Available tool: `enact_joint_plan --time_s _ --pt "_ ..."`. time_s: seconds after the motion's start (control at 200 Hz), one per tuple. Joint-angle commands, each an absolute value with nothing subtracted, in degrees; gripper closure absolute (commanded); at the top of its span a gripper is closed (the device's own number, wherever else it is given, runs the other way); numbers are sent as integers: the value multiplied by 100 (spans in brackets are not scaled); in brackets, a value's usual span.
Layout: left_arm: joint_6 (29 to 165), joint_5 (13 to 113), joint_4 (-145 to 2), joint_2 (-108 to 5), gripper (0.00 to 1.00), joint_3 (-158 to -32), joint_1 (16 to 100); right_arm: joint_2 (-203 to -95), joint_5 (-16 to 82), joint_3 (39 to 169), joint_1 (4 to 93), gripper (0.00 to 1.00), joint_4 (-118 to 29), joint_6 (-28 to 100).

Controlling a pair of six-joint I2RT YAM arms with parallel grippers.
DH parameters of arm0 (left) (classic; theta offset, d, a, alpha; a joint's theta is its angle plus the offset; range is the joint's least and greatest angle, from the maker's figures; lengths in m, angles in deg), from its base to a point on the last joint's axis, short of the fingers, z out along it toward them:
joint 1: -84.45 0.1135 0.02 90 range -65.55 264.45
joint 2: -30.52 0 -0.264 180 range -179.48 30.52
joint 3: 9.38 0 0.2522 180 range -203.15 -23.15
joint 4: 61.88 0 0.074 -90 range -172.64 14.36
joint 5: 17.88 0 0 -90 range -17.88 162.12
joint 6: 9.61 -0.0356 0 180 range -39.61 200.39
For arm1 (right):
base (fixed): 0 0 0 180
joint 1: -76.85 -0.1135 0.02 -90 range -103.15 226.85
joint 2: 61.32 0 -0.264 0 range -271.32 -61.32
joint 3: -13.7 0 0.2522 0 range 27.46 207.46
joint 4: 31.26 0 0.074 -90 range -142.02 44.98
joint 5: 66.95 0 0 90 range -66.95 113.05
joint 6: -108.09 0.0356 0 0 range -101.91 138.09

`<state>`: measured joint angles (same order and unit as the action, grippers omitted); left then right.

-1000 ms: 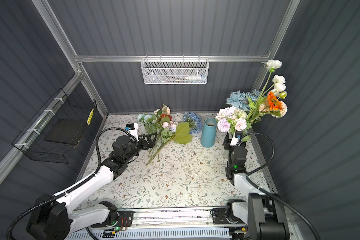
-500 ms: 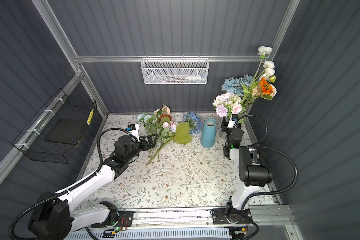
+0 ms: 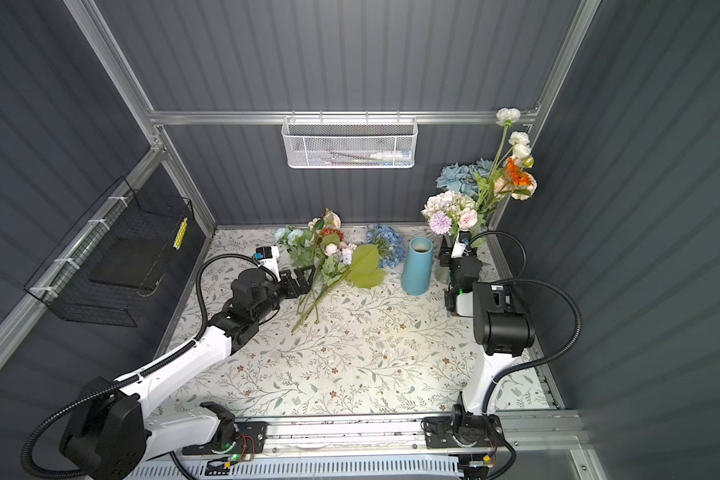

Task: Arrange the flowers into the vase
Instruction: 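Grip the clear glass vase with the right gripper and slide it farther away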

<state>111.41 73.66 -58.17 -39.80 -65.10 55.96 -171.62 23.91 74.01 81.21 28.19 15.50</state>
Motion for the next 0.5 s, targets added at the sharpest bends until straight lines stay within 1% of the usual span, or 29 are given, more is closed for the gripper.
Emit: enact_joint_plan --time_s 0.0,0.06,0.16,0.28,0.335,0.405,0.47,0.495 --pt "11009 7328 -5860 -4062 1 -6741 5615 -17066 2472 7430 8124 65 3970 1531" --pt "11025 7318 -5849 -4076 1 -6744 5619 -17051 2439 7349 8115 57 3978 1528" --pt "11077 7318 -5768 -4076 1 -6703 5623 -17045 2402 7253 8115 52 3978 1468" --pt "11149 7302 -5686 -4076 1 -6639 5622 -17043 2383 7144 8115 49 3976 1447" --pt "11174 7287 -5675 -4067 1 -6619 5621 -17043 2380 7094 8115 45 3973 1447" --pt "11176 7283 -5676 -4042 0 -6604 5615 -17001 2383 7024 8114 36 3972 1454" --pt "11169 7291 -5683 -3999 1 -6585 5620 -16936 2408 6927 8102 25 3976 1461" --pt "11163 7296 -5683 -3993 0 -6577 5621 -16903 2414 6887 8106 22 3970 1472"
